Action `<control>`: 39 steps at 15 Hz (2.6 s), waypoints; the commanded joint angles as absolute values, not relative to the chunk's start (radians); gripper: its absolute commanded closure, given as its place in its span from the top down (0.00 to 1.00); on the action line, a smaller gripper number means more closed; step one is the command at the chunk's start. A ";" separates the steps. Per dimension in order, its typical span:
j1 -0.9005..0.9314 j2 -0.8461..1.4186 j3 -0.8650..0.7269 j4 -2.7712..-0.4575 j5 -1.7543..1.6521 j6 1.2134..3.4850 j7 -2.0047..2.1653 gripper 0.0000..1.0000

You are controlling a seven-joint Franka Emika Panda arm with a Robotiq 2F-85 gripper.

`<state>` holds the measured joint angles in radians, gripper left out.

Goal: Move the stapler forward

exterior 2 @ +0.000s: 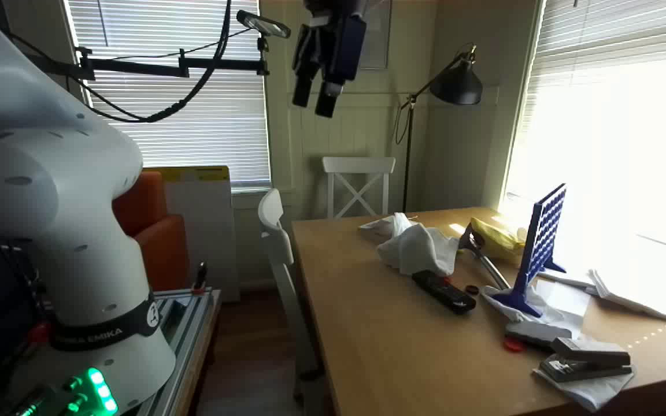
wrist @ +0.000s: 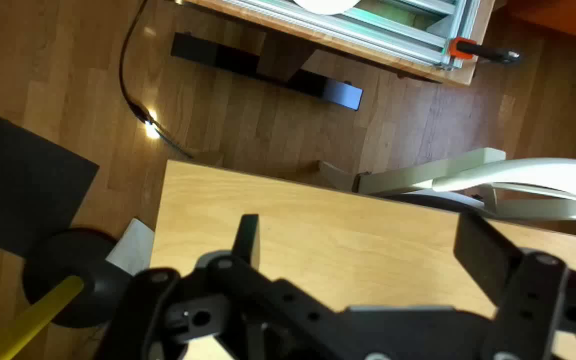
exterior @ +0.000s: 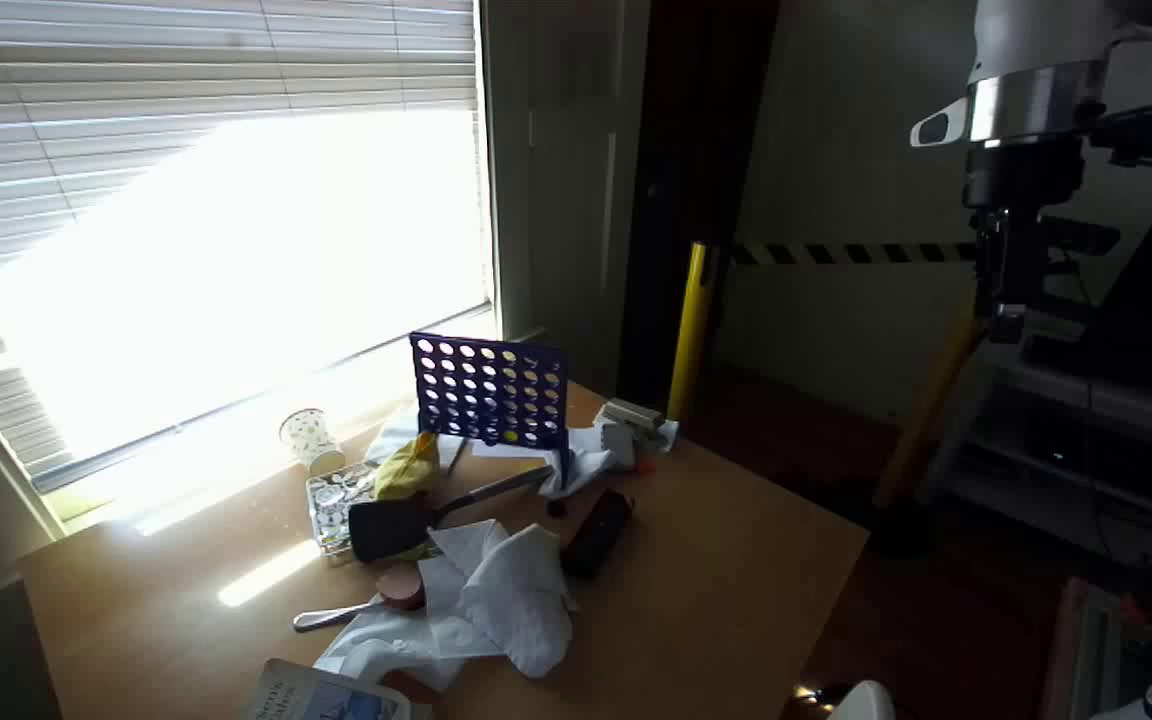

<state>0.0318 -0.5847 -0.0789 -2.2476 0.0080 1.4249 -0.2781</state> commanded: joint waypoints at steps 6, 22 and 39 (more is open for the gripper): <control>0.033 -0.584 -0.079 -2.245 0.008 1.423 -0.277 1.00; -0.015 -0.089 -0.116 -1.992 -0.052 1.782 -0.311 1.00; -0.051 0.137 -0.091 -1.783 -0.045 1.791 -0.263 1.00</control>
<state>-0.0304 0.1371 -0.1129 -1.7848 -0.0423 1.7927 -0.2648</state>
